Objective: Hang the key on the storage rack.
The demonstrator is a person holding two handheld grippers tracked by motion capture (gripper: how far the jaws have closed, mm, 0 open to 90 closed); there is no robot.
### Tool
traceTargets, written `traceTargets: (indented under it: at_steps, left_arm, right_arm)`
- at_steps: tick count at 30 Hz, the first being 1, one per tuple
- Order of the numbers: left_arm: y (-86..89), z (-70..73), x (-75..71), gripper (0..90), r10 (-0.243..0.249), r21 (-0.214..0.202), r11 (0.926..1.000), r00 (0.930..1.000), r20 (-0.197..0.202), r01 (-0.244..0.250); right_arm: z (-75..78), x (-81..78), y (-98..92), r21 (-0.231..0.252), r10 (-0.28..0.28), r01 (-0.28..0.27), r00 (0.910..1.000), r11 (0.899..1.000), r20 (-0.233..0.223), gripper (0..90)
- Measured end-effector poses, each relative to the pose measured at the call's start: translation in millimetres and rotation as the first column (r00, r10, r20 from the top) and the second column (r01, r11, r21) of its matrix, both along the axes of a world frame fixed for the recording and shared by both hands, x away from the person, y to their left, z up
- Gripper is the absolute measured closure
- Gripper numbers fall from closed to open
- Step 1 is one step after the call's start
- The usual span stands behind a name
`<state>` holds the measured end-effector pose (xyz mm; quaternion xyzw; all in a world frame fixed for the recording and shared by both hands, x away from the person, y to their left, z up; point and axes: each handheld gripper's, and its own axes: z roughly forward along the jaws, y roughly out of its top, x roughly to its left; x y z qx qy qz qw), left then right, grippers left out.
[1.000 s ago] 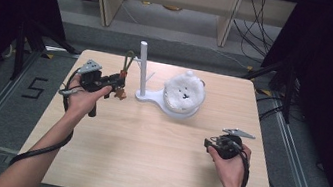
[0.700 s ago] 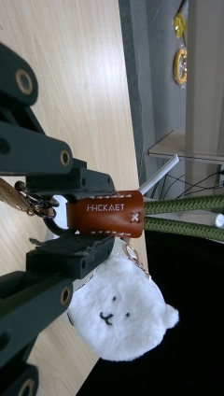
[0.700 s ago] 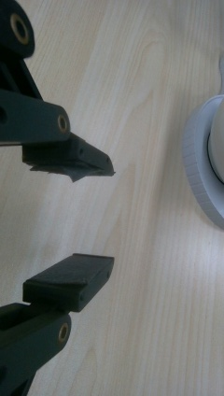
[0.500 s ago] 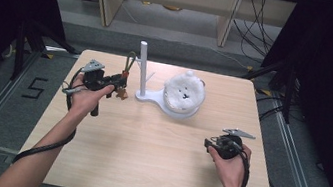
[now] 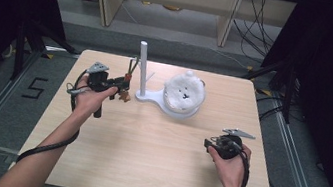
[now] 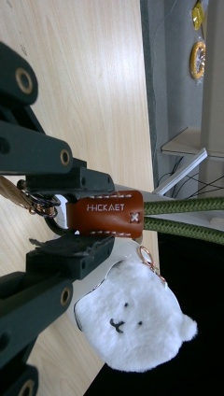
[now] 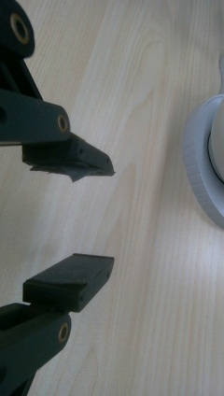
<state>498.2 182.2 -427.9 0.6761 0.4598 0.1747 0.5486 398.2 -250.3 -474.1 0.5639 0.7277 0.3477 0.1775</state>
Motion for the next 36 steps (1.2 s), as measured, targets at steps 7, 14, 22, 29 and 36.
traceTargets:
  at_steps: [7, 14, 22, 29, 36]
  left_arm:
    - [-4.4, -4.8, 4.2, 67.5, 0.002, 0.02, 0.9998, 0.9999, -0.01, -0.001]
    - [-9.8, -7.3, 7.4, 67.0, 0.003, 0.051, 0.9987, 1.0, -0.003, -0.003]
    - [-12.8, -9.9, 9.9, 65.4, -0.001, 0.089, 0.996, 0.9998, 0.017, -0.001]
    - [-9.9, -9.3, 3.2, 50.1, -0.011, 0.179, 0.9838, 0.9987, 0.051, 0.002]
    - [6.0, -12.9, -13.6, 37.1, -0.012, 0.244, 0.9697, 0.998, 0.062, -0.003]
  right_arm:
    - [0.3, -0.3, 0.0, 0.001, 0.0, 0.0, 1.0, 1.0, 0.0, 50.0]
    - [0.4, -0.5, 0.1, 0.001, -0.001, 0.001, 1.0, 1.0, -0.004, 49.9]
    - [0.8, -0.6, 0.1, 0.008, -0.007, 0.007, 1.0, 1.0, -0.005, 49.8]
    - [0.4, -0.4, 1.0, 0.018, 0.006, -0.006, 1.0, 1.0, 0.003, 49.7]
    - [0.8, -0.7, 0.9, 0.023, 0.004, -0.004, 1.0, 1.0, 0.008, 49.8]
